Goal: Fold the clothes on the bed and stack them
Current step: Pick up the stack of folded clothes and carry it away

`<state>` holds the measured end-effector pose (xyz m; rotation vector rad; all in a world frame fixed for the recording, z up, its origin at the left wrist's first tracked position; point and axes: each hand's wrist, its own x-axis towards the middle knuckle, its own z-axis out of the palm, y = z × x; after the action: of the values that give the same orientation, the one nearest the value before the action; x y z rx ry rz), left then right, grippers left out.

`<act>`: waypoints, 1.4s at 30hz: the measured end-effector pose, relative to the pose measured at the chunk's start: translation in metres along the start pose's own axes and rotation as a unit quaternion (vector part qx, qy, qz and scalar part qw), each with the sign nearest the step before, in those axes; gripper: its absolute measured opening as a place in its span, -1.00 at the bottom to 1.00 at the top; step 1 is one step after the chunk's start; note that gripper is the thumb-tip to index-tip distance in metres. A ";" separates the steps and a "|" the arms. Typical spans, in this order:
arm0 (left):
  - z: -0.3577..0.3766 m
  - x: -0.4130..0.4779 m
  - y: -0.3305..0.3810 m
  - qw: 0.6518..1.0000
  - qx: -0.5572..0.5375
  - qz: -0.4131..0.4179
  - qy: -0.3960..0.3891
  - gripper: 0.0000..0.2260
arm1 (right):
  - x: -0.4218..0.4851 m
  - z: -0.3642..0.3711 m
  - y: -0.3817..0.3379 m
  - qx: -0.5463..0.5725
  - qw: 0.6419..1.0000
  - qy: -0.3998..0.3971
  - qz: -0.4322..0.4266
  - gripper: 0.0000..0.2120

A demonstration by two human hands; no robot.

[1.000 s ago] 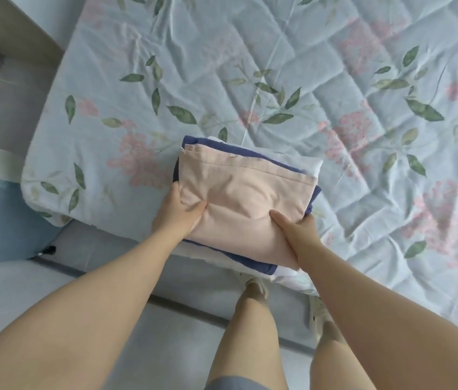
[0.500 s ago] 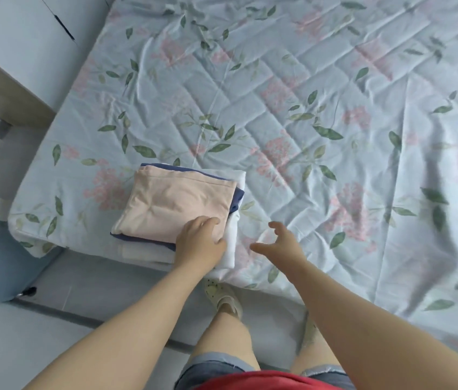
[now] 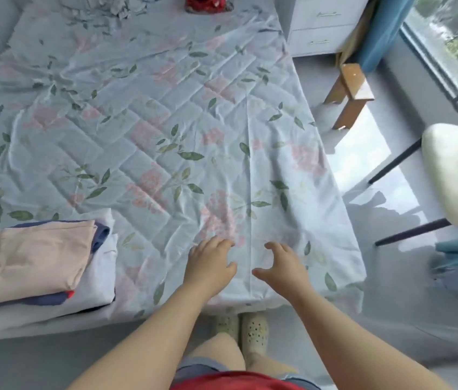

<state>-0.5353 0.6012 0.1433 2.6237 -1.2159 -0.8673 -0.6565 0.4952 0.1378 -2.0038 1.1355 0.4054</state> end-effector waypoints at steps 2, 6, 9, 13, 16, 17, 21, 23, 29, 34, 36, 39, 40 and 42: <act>0.002 0.011 0.021 1.000 0.010 0.022 -0.014 -0.60 | -0.001 -0.015 0.016 0.013 1.000 0.005 0.017 -0.37; 0.004 0.035 0.068 0.998 -0.007 0.051 -0.047 -0.63 | -0.002 -0.046 0.049 0.050 0.997 0.020 0.054 -0.39; 0.005 0.058 0.112 0.995 0.003 0.079 -0.056 -0.63 | 0.011 -0.073 0.083 0.072 0.993 0.045 0.081 -0.40; 0.024 0.097 0.180 0.993 0.022 0.102 -0.061 -0.64 | 0.029 -0.110 0.134 0.091 0.990 0.050 0.096 -0.41; 0.051 0.132 0.252 0.992 0.027 0.106 -0.064 -0.64 | 0.052 -0.158 0.191 0.085 0.991 0.048 0.093 -0.41; 0.062 0.143 0.278 0.992 0.024 0.105 -0.063 -0.64 | 0.061 -0.179 0.214 0.080 0.992 0.048 0.090 -0.41; 0.092 0.177 0.381 0.994 0.005 0.073 -0.082 -0.64 | 0.086 -0.275 0.300 0.056 0.993 0.049 0.090 -0.43; 0.097 0.194 0.422 0.994 0.009 0.068 -0.088 -0.63 | 0.094 -0.313 0.330 0.053 0.992 0.051 0.098 -0.45; 0.083 0.249 0.489 0.997 0.009 0.048 -0.065 -0.64 | 0.138 -0.371 0.361 0.056 0.995 0.019 0.081 -0.48; 0.059 0.290 0.497 0.999 -0.005 0.017 -0.043 -0.66 | 0.186 -0.405 0.343 0.043 0.999 -0.014 0.026 -0.50; 0.048 0.310 0.495 0.999 -0.011 0.002 -0.040 -0.66 | 0.211 -0.424 0.329 0.041 0.999 -0.011 0.006 -0.51; 0.024 0.357 0.490 0.999 -0.008 -0.005 -0.035 -0.66 | 0.259 -0.458 0.302 0.024 1.000 0.009 -0.018 -0.52; 0.011 0.376 0.488 0.999 -0.008 -0.004 -0.031 -0.66 | 0.277 -0.470 0.292 0.019 1.000 0.013 -0.019 -0.52; -0.021 0.418 0.483 1.000 -0.007 -0.001 -0.018 -0.65 | 0.312 -0.492 0.269 0.008 1.000 0.014 -0.021 -0.51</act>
<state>-0.6293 -0.0309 0.1359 2.6107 -1.2111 -0.9229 -0.7563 -0.1385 0.1392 -2.0224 1.1091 0.3468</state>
